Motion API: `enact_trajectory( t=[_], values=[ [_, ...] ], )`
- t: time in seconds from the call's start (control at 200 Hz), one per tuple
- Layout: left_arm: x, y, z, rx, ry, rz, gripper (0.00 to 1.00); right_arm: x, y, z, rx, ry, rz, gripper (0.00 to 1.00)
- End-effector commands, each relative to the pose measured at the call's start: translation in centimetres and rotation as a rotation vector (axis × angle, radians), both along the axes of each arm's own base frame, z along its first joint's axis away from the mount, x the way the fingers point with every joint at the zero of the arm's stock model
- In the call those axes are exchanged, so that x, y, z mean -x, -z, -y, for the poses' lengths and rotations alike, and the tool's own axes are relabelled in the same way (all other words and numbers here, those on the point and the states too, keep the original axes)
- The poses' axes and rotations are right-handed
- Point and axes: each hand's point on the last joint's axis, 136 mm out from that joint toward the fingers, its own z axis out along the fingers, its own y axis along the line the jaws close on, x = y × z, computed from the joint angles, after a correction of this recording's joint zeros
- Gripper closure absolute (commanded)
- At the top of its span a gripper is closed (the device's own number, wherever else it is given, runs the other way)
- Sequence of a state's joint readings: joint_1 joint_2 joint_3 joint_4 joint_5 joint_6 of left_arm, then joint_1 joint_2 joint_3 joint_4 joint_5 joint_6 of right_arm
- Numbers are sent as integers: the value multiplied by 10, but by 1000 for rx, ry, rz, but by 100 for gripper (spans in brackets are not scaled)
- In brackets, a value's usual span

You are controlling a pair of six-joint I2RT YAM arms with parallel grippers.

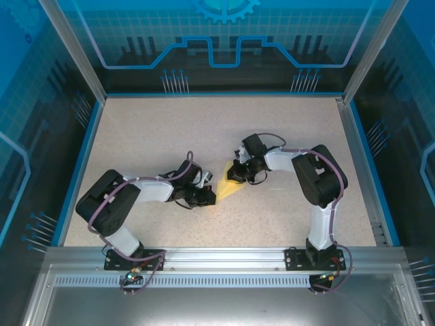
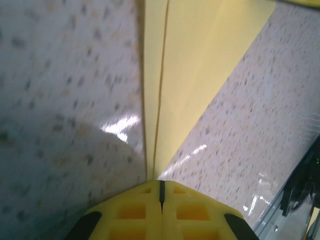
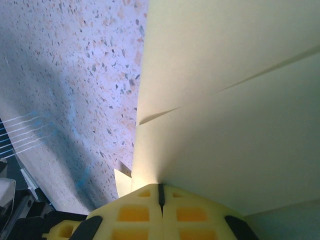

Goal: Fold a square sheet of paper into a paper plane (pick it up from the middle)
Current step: Fourth fold the wing at the center of the table, then turn over the paper at the center of the table.

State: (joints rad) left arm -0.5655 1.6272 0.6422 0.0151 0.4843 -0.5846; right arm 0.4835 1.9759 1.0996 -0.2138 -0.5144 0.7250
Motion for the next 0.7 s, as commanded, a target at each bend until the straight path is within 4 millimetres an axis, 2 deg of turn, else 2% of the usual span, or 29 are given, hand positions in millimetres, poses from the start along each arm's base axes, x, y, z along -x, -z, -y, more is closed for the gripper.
enact_trajectory(
  t=[0.0,0.09,0.16,0.23,0.285,0.335,0.395,0.495,0.695],
  values=[
    [4,-18,-3,-1,15,17,93,22,41,27,161,5,-92,95],
    [-18,-40,-2,-2,-54,97,86,5,-1,7,48,-26,6,89],
    [-31,-51,-5,-14,-102,148,83,-9,-40,-2,-13,-43,113,77],
    [-42,-53,-11,-46,-158,174,74,-19,-71,1,-28,-34,204,63],
    [-48,-54,-14,-68,-188,191,68,-24,-85,9,-19,-12,250,56],
    [-54,-54,-16,-81,-219,200,61,-28,-88,21,6,18,271,53],
    [-60,-54,-15,-81,-238,205,58,-31,-85,37,39,58,278,51],
    [-68,-52,-11,-69,-262,194,51,-32,-76,50,45,94,261,50],
    [-75,-38,-11,-68,-298,145,44,-30,-52,45,35,73,204,49]
  ],
)
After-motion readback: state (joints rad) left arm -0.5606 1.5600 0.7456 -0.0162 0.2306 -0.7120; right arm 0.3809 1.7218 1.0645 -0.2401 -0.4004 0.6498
